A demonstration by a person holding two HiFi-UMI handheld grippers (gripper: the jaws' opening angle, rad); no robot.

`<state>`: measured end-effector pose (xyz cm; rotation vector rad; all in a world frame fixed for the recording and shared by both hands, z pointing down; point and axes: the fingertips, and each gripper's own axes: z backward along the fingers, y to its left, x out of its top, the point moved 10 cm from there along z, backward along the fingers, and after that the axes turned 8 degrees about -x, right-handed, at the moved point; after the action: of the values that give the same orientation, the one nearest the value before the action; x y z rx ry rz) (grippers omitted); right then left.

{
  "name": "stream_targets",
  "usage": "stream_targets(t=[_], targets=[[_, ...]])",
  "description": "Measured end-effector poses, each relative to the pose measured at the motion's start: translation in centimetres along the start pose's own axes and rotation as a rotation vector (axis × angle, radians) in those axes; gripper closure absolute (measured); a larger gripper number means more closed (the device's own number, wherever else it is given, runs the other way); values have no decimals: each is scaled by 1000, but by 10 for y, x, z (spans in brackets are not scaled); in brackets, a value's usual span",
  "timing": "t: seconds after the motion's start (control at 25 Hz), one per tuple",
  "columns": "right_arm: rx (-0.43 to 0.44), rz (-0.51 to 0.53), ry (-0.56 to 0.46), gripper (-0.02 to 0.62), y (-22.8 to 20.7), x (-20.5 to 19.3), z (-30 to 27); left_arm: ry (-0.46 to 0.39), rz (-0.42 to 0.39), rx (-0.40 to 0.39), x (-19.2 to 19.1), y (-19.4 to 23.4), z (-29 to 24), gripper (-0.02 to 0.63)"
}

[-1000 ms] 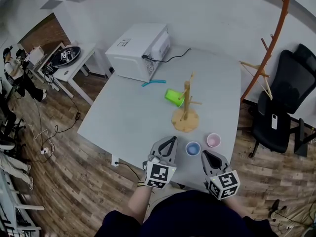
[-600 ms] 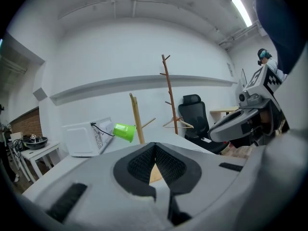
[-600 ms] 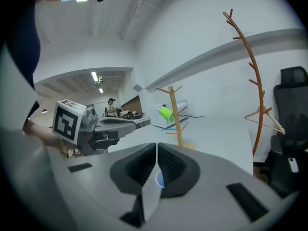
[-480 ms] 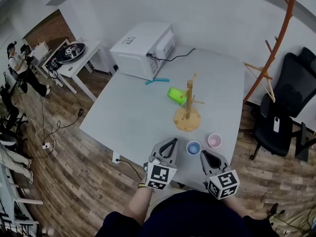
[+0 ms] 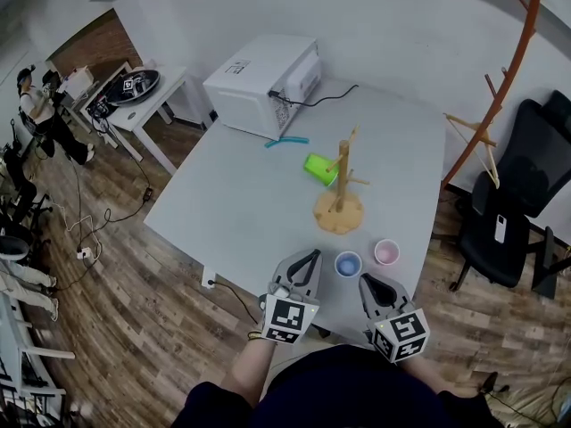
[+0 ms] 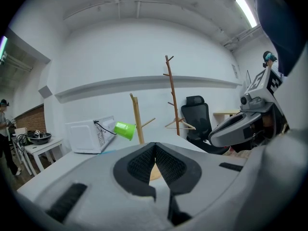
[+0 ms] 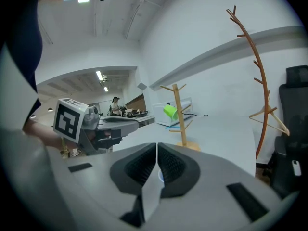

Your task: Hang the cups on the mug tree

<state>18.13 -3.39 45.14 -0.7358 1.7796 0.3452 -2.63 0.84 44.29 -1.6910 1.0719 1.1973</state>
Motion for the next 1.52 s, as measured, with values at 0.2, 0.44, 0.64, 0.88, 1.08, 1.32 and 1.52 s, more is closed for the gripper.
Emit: stream_targets(t=[0.2,0.44,0.64,0.88,1.08,1.32,1.52], targets=[[2,14,-5,565,2,0,3,6,-2,0,-1,-2,1,586],[-31,5,0,565,4,-5,-1,-2,-9,-22,-3,6,-2,586],[-79,-6,3,565,7,-5,-7,-8,-7,-53,-8,18,-5,586],[-172,-45,-9,565,17,-4,-19,-7,-34,-146,-10,33,-12,586],[-237,-66,-12,565,27,-6,-28,-11,-47,-203,-14,51,-14,586],[-312,-85,-11,565,37,-7,-33,-18,-47,-257,-18,68,-15,586],[-371,-98,-11,565,46,-12,-34,-17,-47,-299,-24,78,-15,586]])
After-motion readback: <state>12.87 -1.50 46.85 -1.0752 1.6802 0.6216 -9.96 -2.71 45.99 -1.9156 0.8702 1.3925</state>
